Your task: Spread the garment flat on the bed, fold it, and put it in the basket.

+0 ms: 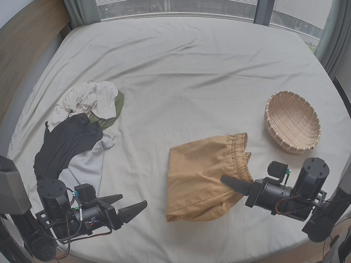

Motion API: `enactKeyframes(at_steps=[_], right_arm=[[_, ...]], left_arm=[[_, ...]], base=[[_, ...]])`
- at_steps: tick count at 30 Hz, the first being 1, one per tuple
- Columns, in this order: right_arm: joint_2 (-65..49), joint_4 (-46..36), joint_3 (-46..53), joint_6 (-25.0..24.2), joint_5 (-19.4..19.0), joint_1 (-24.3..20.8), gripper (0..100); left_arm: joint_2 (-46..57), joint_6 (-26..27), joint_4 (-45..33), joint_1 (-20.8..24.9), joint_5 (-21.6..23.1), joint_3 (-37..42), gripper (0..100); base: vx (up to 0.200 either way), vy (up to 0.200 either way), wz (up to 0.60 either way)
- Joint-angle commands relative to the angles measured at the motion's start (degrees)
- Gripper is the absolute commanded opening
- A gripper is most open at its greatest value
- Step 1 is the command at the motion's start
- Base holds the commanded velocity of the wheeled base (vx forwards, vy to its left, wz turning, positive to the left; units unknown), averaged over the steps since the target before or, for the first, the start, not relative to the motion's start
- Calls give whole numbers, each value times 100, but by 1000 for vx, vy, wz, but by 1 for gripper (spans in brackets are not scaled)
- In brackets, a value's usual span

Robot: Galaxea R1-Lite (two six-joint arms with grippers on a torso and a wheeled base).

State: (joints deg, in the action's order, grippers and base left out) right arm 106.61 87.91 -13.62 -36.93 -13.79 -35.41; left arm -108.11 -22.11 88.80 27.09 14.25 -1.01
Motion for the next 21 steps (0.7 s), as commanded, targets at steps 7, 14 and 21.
enactKeyframes(at_steps=[7,14,21], right_arm=[[-457,-10,-229,133,-89,-71,0],[-501,-2,-431,203,-89,-1,0],[-615,-116,-994,194,-89,8,0]], left_arm=[[62,304,-3,7,-10,84,100],[70,313,6,7,-10,92,100],[62,304,-3,16,-10,84,100]], base=[[0,0,0],[0,0,0],[0,0,0]])
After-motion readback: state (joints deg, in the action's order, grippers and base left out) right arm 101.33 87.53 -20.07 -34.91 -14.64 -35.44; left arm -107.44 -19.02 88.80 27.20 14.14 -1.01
